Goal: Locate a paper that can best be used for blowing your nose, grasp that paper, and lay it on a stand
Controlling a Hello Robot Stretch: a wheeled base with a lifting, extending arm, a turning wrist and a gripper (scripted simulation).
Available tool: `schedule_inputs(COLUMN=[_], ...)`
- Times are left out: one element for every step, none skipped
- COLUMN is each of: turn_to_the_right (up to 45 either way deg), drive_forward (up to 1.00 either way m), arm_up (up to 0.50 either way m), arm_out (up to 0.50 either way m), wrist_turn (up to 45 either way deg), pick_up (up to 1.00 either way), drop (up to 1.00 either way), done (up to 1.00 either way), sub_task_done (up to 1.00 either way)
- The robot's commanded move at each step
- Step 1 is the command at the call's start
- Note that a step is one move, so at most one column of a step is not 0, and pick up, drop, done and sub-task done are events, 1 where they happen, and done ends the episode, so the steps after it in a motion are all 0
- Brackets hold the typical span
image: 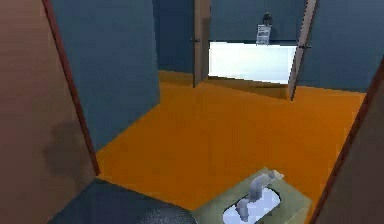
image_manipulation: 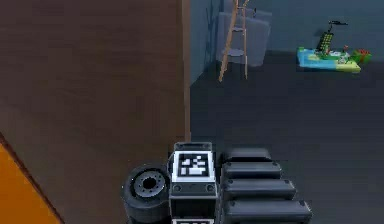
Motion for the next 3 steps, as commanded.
schedule_inputs(turn_to_the_right=[12.0, 0.0, 0.0], drive_forward=[0.0, 1.0, 1.0], arm_up=[0.0, 0.0, 0.0], arm_out=[0.0, 0.0, 0.0], wrist_turn=[0.0, 0.0, 0.0], pick_up=[0.0, 0.0, 0.0], drop=[0.0, 0.0, 0.0], done=[0.0, 0.0, 0.0], sub_task_done=[0.0, 0.0, 0.0])
